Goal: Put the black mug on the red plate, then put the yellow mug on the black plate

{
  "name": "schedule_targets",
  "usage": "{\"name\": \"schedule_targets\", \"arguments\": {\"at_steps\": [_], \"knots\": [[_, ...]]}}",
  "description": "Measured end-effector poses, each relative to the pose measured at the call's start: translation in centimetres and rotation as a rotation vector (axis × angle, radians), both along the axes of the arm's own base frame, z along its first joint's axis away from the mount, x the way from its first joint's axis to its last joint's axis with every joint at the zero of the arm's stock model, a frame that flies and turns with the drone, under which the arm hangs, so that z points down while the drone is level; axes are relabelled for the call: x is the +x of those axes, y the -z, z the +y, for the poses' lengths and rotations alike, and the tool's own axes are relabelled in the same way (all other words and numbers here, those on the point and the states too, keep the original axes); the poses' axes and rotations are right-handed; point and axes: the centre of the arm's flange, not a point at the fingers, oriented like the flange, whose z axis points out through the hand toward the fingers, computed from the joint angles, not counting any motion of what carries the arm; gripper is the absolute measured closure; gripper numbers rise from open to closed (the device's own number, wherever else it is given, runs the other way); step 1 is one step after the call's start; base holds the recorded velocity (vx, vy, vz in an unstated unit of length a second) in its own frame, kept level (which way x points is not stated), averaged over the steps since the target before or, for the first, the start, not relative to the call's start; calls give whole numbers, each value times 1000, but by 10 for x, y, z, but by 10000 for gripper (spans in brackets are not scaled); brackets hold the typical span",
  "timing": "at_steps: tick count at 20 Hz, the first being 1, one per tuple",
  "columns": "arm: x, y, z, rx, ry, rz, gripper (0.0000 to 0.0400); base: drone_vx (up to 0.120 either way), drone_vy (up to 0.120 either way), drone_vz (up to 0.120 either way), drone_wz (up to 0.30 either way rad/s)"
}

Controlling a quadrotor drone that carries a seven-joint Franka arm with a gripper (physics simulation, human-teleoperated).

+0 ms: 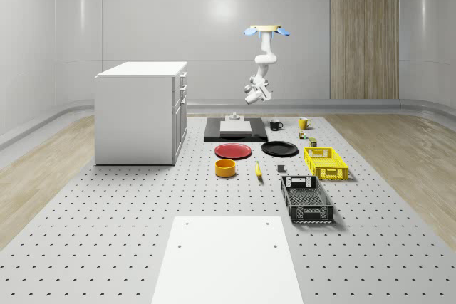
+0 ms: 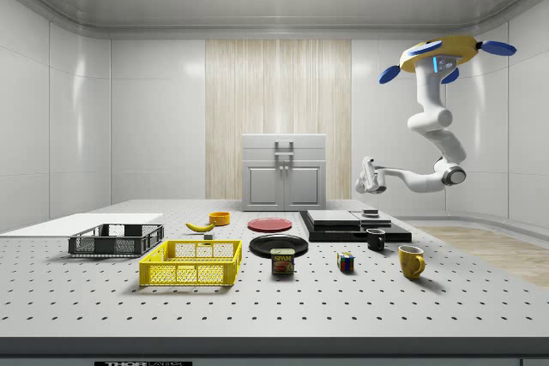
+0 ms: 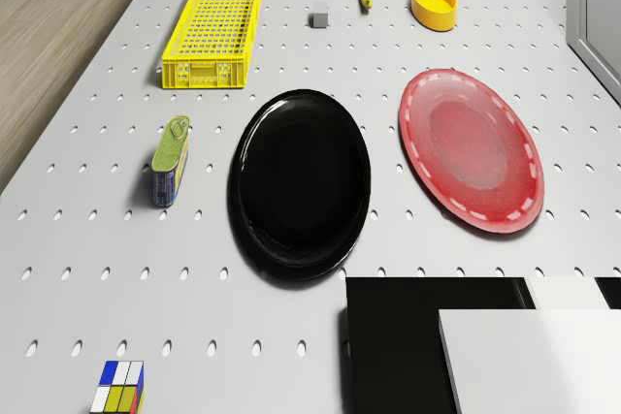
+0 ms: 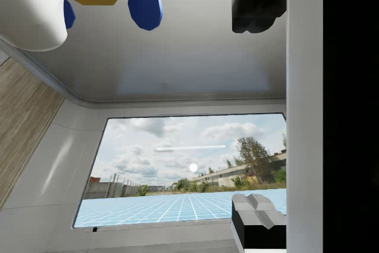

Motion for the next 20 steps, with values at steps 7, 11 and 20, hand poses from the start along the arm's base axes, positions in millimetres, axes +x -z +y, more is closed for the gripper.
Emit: {"name": "schedule_targets", "arguments": {"at_steps": [7, 11, 20], "knots": [[4, 103, -24, -1128, 41, 0, 0, 0, 0, -120, 0], [4, 125, -55, -1516, 53, 2, 0, 0, 0, -120, 0], [4, 133, -86, -1835, 57, 6, 0, 0, 0, -120, 0]]}}
